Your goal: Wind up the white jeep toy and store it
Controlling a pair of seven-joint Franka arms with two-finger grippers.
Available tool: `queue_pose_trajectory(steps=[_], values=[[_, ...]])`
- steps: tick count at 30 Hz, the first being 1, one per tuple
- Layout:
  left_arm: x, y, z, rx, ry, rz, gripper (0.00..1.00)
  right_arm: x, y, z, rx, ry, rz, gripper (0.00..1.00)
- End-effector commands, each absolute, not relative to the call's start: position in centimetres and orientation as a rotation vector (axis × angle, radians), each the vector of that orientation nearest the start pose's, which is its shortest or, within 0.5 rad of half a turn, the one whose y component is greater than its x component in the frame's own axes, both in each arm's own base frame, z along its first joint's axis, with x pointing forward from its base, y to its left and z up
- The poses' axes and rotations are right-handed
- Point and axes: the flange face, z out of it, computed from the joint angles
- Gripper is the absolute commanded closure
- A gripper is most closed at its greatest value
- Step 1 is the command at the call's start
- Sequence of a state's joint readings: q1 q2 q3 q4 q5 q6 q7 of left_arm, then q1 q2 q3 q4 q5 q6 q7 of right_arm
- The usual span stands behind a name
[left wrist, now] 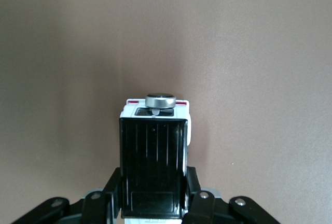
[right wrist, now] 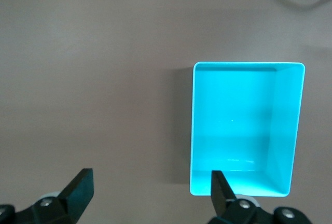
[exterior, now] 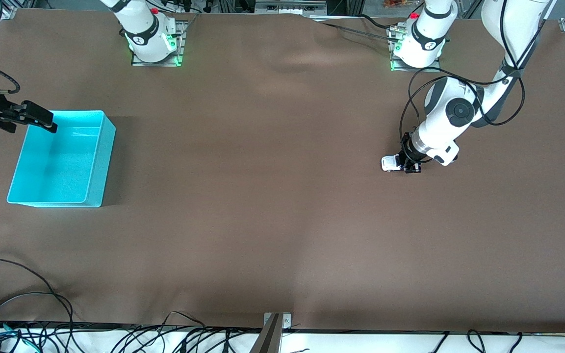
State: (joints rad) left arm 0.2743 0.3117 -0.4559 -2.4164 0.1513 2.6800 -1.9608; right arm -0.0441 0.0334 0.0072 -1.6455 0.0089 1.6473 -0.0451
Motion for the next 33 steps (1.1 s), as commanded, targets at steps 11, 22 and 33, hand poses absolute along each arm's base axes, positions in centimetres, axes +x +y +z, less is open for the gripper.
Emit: queue_pose_trajectory(steps=[11,22,33], values=[[48.7,-5.0,17.0,2.157,2.288,-0.022,0.99,57.0,-2.0,58.4,-3.134,-0.016,0.028,0.0],[48.5,0.1,15.9,2.207,2.285,0.03,0.99,57.0,-2.0,58.4,-3.134,-0.018,0.031,0.0],[48.2,4.5,14.8,2.265,2.265,0.076,0.89,57.0,-2.1,58.4,-3.134,-0.018,0.031,0.0]])
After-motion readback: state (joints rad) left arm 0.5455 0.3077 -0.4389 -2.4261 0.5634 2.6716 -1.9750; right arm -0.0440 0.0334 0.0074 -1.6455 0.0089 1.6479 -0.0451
